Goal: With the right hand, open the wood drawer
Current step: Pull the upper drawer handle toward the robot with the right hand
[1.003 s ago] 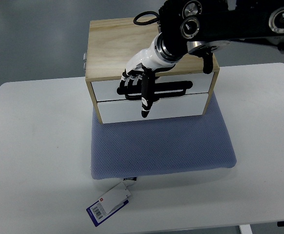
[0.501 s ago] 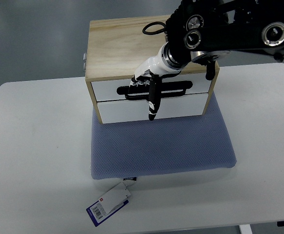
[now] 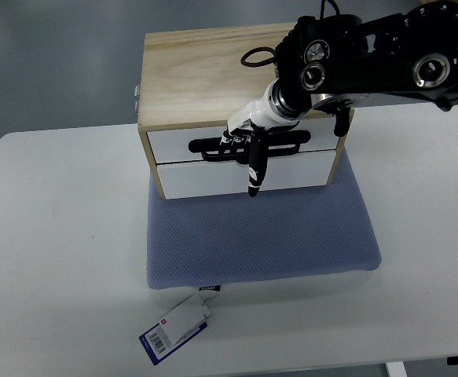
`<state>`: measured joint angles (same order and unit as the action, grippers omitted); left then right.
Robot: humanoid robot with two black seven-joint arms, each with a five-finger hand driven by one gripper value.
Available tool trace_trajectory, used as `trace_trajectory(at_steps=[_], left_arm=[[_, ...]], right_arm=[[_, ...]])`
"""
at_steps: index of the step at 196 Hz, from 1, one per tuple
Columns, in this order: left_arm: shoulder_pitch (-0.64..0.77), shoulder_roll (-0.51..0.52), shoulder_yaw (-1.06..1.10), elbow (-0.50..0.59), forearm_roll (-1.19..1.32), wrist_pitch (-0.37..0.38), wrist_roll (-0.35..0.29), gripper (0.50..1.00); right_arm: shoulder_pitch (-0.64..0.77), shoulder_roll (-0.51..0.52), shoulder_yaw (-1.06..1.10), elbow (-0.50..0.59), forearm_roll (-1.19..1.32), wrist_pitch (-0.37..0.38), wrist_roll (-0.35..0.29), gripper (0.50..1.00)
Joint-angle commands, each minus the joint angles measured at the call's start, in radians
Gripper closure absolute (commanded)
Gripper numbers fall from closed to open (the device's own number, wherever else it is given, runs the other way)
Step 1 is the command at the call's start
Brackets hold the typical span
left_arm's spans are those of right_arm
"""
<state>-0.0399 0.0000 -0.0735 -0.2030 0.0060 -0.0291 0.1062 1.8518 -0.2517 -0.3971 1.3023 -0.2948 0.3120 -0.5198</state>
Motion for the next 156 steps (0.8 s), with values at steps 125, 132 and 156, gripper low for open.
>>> trace_trajectory(at_steps=[125,132,156], left_arm=[[0.0,0.0,0.0,0.0,0.0,0.0,0.001,0.5],[0.0,0.0,0.0,0.0,0.0,0.0,0.001,0.5],[0.0,0.0,0.001,0.0,0.0,0.0,0.001,0.5]], right_arm=[[0.001,-0.009,0.012,0.02,0.017,0.061,-0.002,0.556],[0.007,-0.009,0.014,0.026,0.023,0.061,-0.002,0.556],[0.032,-0.012,0.015,0.057,0.039,0.061,-0.002,0.556]])
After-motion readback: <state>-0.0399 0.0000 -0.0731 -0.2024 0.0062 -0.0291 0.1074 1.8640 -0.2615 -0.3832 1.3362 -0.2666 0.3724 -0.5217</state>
